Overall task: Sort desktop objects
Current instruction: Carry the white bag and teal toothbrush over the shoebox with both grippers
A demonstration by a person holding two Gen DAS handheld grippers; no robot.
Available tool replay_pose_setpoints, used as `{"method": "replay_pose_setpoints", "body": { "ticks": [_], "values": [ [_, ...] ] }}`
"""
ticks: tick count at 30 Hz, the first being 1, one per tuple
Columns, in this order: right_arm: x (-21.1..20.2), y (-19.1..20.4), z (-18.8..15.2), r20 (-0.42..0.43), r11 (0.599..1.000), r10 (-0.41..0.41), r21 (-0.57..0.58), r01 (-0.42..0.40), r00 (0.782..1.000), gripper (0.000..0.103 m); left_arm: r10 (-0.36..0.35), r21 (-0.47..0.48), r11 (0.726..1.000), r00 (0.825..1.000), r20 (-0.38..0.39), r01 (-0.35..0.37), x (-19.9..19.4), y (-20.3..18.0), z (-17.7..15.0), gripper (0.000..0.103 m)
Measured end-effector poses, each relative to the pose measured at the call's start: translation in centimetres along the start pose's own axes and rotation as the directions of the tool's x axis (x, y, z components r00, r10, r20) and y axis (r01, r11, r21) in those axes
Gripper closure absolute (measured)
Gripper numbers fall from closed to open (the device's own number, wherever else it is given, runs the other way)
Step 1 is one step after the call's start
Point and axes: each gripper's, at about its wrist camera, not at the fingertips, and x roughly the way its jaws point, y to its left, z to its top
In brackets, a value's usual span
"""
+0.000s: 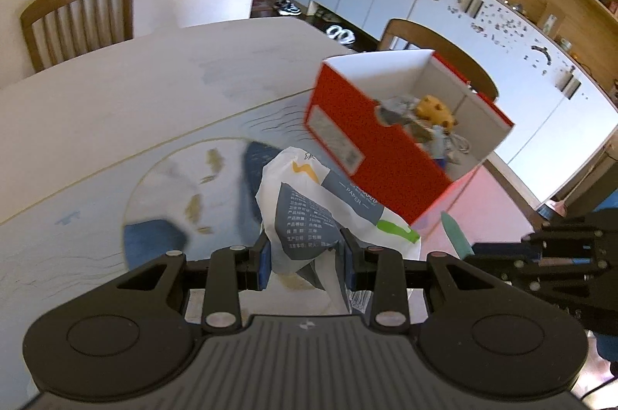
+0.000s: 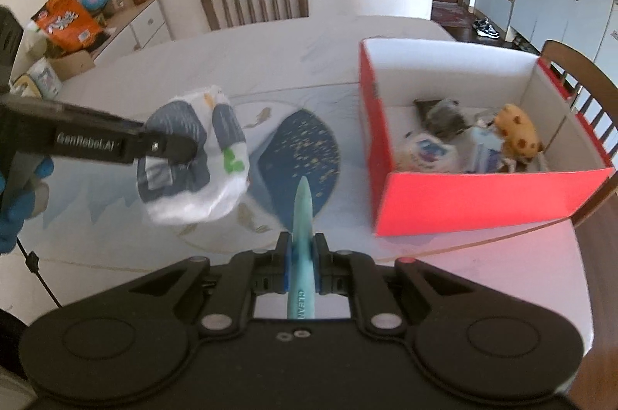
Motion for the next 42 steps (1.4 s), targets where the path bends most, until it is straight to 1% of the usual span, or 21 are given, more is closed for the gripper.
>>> {"method": "replay_pose_setpoints", "body": {
  "ticks": [6,16,22,35,42],
  "values": [
    [-0.9,-3.5,0.9,0.024,1.000,-0.016,-0.004,0.016,1.000,0.093,-0.023,0.025,0.999,1.000,0.015,0.023,0.5,-3.6,1.6,0.070],
    [-1.3,-9.0,2.8,0.051,0.999,-0.014,-0.030,0.015,0.999,0.093,-0.018,0.031,0.999,0.999,0.032,0.017,2.8,-8.3,4.1,0.070],
    [-1.5,-12.0,3.8,0.052,0.999,-0.010,-0.049,0.013,0.999,0.093,-0.009,0.021,1.000,1.000,0.028,0.008,4.4,-10.3,5.3,0.070],
    [-1.1,-17.4,5.6,0.069,0.998,-0.030,-0.045,0.033,0.997,0.093,0.016,0.060,0.998,1.000,0.016,-0.017,7.5,-13.9,8.3,0.070],
    [-0.3,-19.4,6.5,0.064,0.998,-0.044,-0.050,0.047,0.997,0.093,0.042,0.098,0.994,0.999,0.034,-0.046,8.8,-14.9,11.1,0.070]
  ]
}}
